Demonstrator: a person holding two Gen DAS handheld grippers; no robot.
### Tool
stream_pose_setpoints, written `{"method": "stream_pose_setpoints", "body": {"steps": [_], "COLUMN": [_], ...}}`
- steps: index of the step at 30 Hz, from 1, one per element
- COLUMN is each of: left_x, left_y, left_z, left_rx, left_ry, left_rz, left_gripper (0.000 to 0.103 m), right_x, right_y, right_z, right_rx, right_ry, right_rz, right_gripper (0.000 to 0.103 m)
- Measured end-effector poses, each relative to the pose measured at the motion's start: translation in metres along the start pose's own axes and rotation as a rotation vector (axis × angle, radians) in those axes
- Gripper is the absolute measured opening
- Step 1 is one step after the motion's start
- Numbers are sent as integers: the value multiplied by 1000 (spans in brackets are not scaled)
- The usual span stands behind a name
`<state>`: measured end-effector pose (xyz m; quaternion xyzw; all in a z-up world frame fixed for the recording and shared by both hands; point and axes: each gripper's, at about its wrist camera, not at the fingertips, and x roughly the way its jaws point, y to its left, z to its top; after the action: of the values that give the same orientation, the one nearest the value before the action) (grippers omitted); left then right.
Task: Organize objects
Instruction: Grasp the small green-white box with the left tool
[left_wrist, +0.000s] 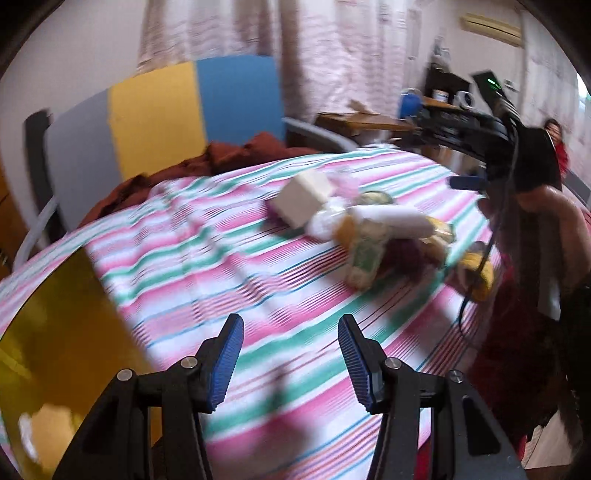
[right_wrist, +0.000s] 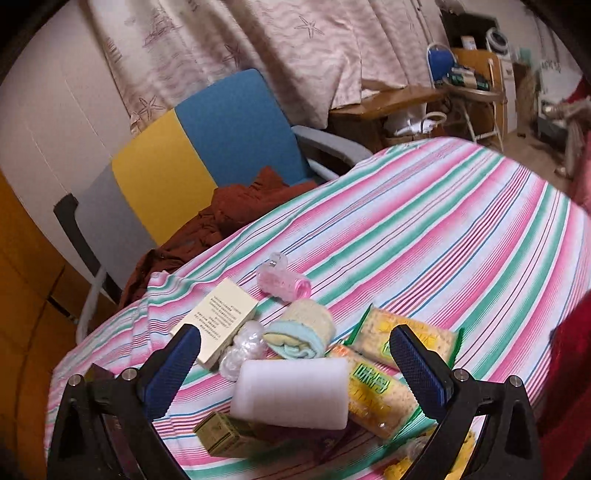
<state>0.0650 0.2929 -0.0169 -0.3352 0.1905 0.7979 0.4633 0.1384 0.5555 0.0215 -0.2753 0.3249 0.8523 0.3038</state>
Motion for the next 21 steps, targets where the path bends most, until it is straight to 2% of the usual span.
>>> {"method": "stream_pose_setpoints", "body": {"steps": [5, 11, 18, 21], "left_x": [33, 68, 105, 117], "left_y": [-29, -39, -47, -45], "left_z": [18, 33, 45, 48], "left_rx": [69, 54, 53, 26], "left_ry": [0, 28, 39, 59], "left_rz": [-79, -137, -177, -226], "left_gripper": [54, 54, 54, 52], "right_x": [4, 23, 36, 42], "right_y": [-6, -11, -16, -15], "right_z": [-2, -6, -9, -11], "right_rx": [36, 72, 91, 86], "right_ry": [36, 123, 181, 207], "right_rz": [31, 59, 60, 57], "right_gripper": [103, 103, 103, 103]}}
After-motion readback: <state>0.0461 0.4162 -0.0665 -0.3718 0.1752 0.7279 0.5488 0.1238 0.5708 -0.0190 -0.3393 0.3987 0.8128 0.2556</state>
